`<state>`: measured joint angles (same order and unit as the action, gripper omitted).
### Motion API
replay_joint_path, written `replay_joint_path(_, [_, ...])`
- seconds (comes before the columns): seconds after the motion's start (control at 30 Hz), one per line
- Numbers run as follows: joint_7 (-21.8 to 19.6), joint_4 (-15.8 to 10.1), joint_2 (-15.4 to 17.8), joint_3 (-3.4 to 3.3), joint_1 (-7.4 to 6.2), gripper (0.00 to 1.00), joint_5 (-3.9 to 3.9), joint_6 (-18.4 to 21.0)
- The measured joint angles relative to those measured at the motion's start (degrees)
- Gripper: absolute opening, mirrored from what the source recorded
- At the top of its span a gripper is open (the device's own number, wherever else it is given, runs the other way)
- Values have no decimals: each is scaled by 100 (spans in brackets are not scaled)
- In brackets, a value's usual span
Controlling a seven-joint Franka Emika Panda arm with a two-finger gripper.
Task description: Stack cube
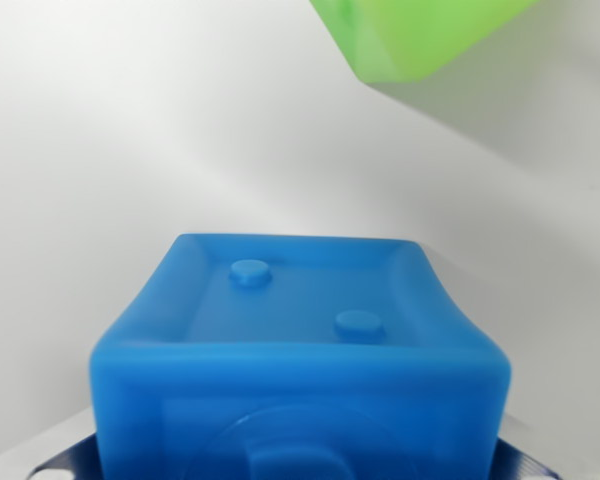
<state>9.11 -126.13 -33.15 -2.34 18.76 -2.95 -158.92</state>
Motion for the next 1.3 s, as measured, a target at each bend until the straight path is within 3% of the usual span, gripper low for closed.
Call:
replay_joint_path(0.7, [0,-4,18,0,0,0,0,12])
replay_joint_path(1.3, [-3,-105,377,-14,-7,0,4,252])
